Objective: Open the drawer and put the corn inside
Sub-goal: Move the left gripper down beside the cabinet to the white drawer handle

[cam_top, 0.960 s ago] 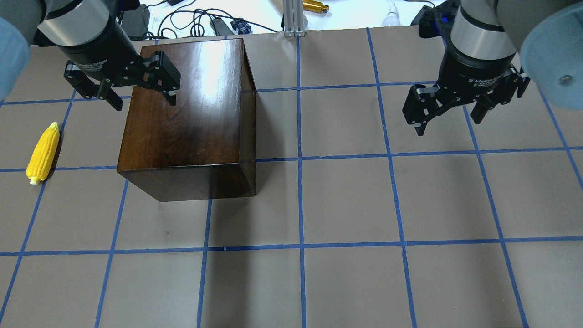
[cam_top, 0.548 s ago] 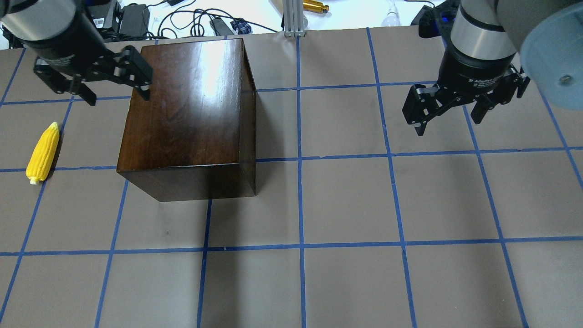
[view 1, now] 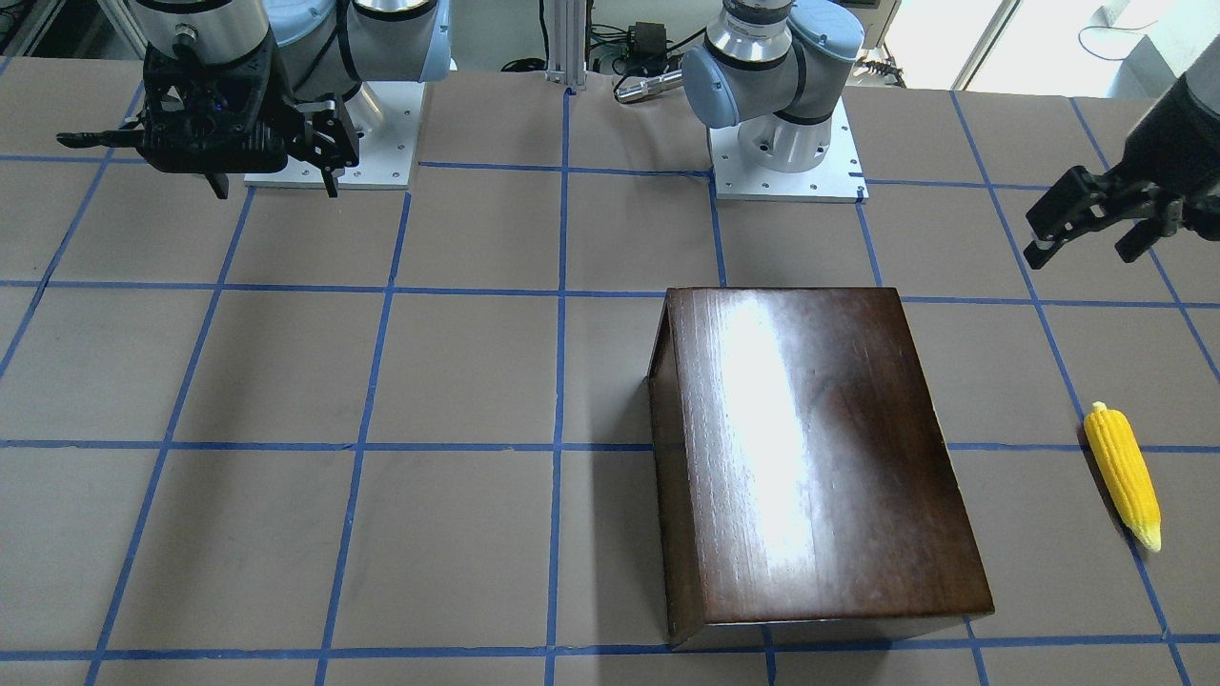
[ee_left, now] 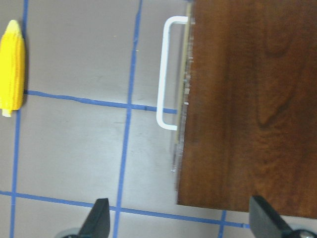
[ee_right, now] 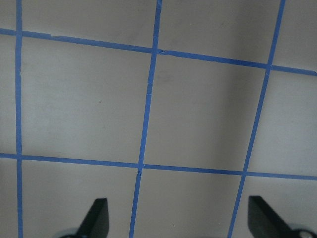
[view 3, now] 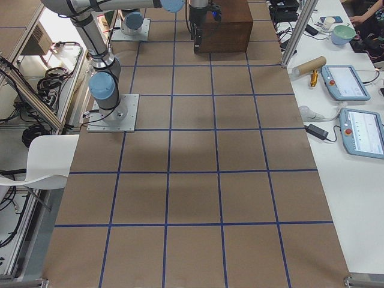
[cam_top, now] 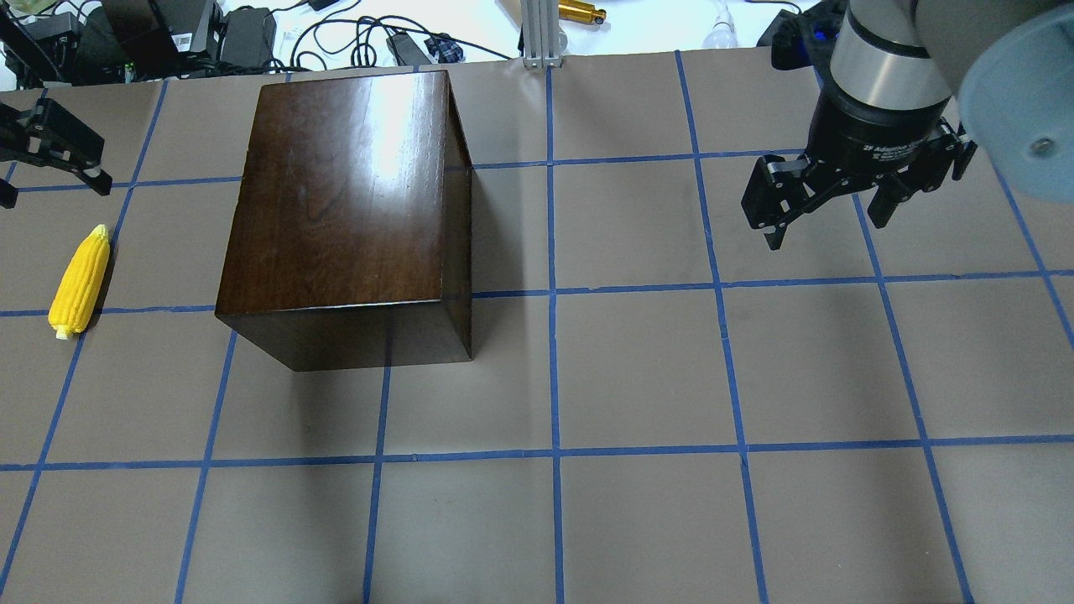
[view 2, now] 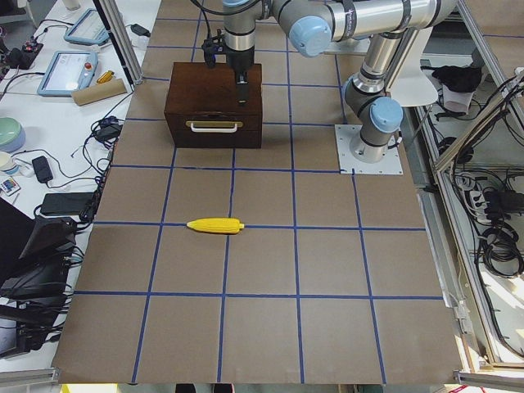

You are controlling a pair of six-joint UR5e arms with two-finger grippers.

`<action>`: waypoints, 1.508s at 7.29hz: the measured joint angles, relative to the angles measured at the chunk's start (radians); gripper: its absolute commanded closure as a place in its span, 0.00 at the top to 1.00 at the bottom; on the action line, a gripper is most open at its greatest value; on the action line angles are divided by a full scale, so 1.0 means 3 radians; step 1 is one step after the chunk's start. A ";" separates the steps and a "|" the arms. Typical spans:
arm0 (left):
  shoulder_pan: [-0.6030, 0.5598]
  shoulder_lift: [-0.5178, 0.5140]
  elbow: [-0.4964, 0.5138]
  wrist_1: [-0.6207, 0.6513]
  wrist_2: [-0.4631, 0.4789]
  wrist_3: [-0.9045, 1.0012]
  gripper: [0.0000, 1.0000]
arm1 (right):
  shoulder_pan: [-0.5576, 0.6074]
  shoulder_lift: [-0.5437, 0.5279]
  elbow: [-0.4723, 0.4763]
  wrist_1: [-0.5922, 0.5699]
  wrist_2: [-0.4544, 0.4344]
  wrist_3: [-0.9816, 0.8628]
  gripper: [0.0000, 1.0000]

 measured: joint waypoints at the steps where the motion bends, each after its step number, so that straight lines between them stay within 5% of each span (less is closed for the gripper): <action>1: 0.0109 -0.0084 -0.0002 0.0034 0.0000 0.0185 1.00 | 0.0000 0.0000 0.0000 0.0000 0.0000 0.0000 1.00; 8: 0.0175 -0.1009 -0.0138 0.0787 -0.0023 0.0281 1.00 | 0.0000 0.0002 0.0000 0.0000 0.0000 0.0000 1.00; 11: 0.0147 -0.1068 -0.0161 0.0760 -0.0569 0.0278 1.00 | 0.0000 -0.0001 0.0000 0.0000 0.0000 0.0000 1.00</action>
